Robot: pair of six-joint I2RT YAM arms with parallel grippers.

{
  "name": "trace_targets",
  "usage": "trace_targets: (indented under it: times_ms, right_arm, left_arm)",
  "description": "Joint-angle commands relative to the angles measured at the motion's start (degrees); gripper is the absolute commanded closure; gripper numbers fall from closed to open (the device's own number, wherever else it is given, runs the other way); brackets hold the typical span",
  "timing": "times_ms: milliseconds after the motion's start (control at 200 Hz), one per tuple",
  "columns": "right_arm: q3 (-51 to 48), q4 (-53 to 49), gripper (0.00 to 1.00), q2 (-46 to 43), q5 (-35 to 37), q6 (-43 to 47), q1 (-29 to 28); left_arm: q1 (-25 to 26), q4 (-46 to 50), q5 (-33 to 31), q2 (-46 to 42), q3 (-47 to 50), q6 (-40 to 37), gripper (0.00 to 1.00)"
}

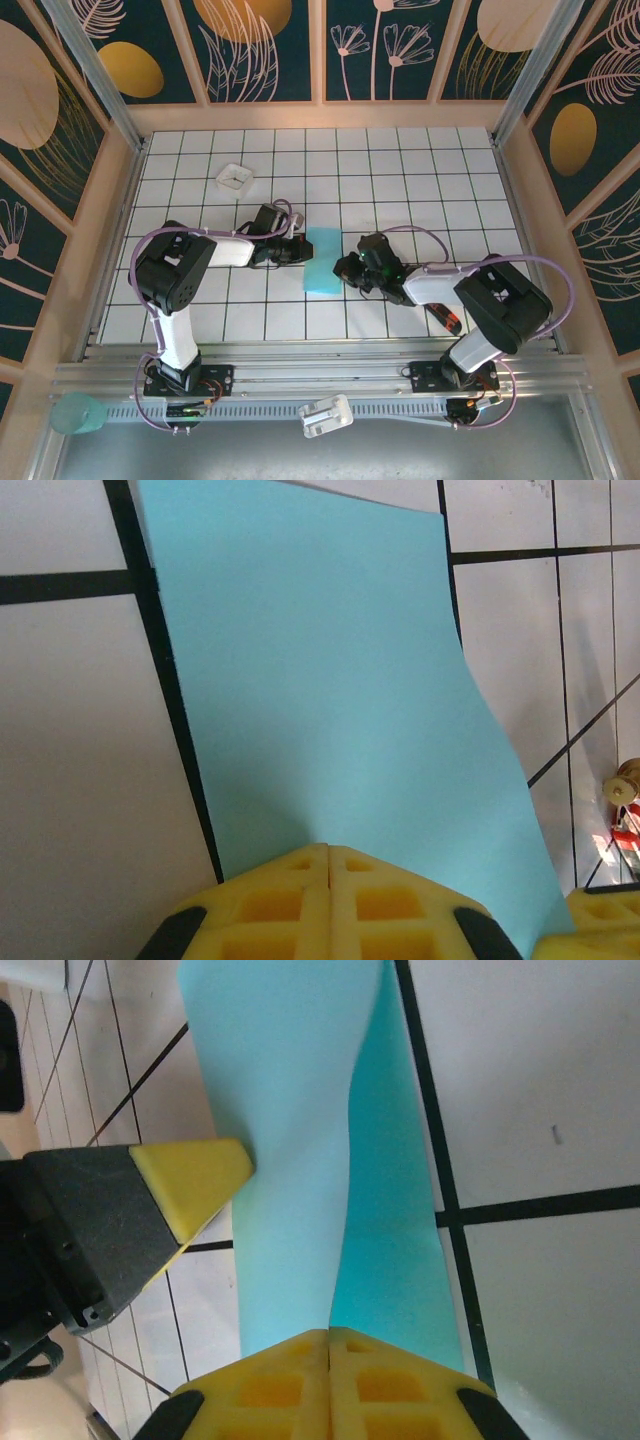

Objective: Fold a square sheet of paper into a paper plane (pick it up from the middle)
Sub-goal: Fold the triangle a second time at the center of the table.

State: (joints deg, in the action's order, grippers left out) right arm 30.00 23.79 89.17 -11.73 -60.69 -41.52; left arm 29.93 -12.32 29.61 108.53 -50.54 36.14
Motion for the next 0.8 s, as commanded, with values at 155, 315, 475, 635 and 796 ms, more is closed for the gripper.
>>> trace_targets:
  times_ms: [155,315,475,635,796]
  right_arm:
    - [1.03,0.65,0.96,-0.89,-1.71,-5.22,0.49]
    - [0.98,-1.54,0.96,-2.54,-3.08,-9.01,0.47]
    - [2.1,-3.73,0.95,-3.12,-4.82,-10.64,0.72]
    - [2.69,-4.72,0.95,-3.34,-5.9,-11.52,1.19]
    - [2.87,-4.59,0.95,-2.79,-6.47,-11.95,1.44]
  left_arm:
    - [0.35,-6.51,-1.46,-9.04,5.49,-0.56,0.57]
    - [5.89,-18.05,-12.78,-23.58,19.01,-7.23,0.47]
    - [13.96,-23.98,-21.03,-32.08,28.26,-15.05,0.39]
    - [21.75,-23.77,-27.44,-30.97,29.21,-23.85,0.37]
    - [25.19,-25.02,-31.99,-27.32,28.47,-30.08,0.35]
